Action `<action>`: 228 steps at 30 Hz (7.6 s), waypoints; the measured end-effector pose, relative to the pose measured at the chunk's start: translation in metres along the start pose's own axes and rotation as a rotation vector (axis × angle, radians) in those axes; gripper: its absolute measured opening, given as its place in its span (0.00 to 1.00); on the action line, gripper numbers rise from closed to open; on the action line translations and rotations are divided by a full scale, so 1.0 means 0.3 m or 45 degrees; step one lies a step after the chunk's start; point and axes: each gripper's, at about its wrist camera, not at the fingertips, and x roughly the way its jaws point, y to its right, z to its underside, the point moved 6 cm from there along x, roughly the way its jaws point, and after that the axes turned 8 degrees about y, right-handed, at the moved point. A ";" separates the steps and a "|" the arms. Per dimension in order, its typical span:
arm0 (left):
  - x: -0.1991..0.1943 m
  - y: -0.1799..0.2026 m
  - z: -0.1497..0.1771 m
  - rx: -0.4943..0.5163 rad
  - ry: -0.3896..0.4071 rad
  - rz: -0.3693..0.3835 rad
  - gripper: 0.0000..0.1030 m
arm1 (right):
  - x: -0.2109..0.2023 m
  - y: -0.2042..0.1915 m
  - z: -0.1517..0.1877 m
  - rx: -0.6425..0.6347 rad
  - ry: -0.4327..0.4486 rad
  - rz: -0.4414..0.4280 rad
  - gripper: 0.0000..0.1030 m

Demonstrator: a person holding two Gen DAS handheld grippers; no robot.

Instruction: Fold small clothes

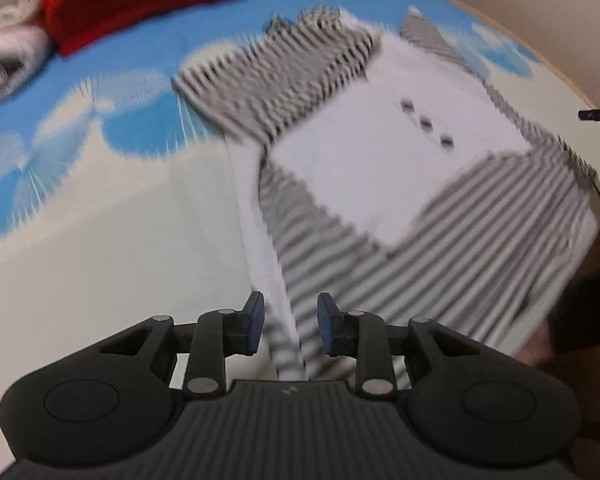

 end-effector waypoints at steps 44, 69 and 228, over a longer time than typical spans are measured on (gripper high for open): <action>0.993 0.514 -0.977 0.384 0.303 -0.591 0.09 | 0.359 -0.364 -0.414 0.724 -0.011 -0.306 0.12; 0.133 -1.174 -0.091 -1.522 0.081 -1.215 0.25 | 0.425 -0.678 -0.366 0.475 -0.103 -0.355 0.12; 0.162 -0.139 0.233 -0.234 -0.401 -0.101 0.04 | 0.064 0.063 0.325 0.117 -0.632 -0.318 0.04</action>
